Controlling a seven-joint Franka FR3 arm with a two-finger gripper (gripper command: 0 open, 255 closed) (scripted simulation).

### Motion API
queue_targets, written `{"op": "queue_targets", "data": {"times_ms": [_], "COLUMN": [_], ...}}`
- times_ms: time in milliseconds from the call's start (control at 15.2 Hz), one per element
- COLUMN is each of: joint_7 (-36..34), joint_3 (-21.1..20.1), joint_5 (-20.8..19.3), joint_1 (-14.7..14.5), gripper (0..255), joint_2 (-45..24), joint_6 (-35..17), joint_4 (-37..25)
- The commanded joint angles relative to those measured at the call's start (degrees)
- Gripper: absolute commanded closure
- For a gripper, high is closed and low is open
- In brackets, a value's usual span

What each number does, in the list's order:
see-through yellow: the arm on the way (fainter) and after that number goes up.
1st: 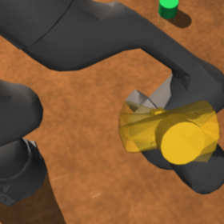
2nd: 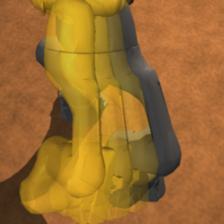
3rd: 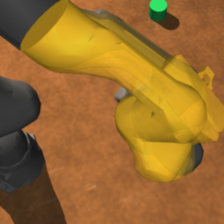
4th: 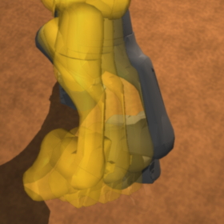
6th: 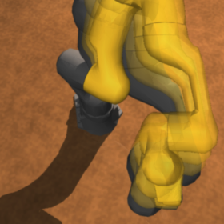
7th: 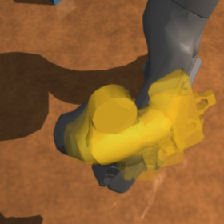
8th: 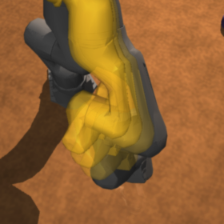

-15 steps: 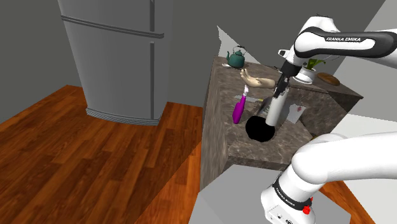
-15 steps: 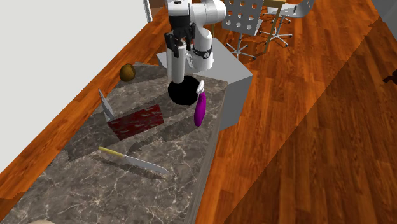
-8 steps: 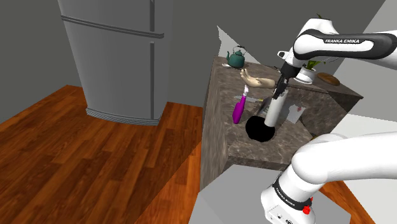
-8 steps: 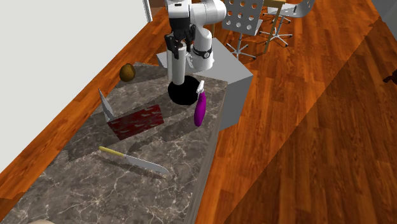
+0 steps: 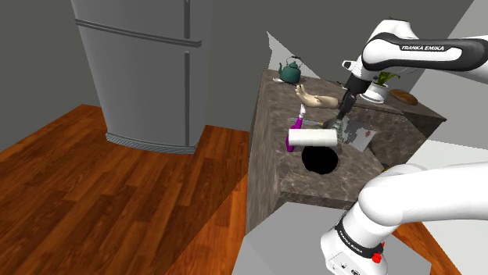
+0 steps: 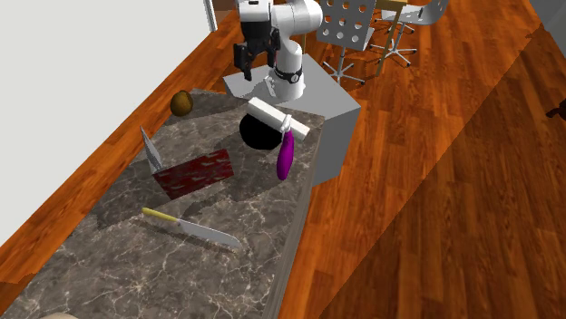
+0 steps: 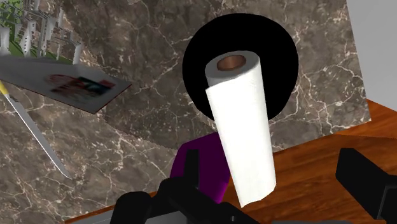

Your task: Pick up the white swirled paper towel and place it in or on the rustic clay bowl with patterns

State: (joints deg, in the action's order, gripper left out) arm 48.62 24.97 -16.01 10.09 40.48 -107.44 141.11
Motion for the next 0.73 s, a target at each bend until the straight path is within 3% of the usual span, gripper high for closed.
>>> {"op": "queue_targets", "data": {"times_ms": [0, 132, 660], "joint_7": [0.12, 0.26, 0.27], "joint_3": [-0.64, -1.42, -1.42], "joint_5": [0.46, 1.05, 1.06], "joint_1": [-0.13, -0.33, -0.32], "gripper": [0, 0, 0], "joint_2": [0.30, 0.47, 0.47], "joint_6": [2.78, 6.21, 6.21], "joint_4": [-2.42, -5.67, -5.67]}}
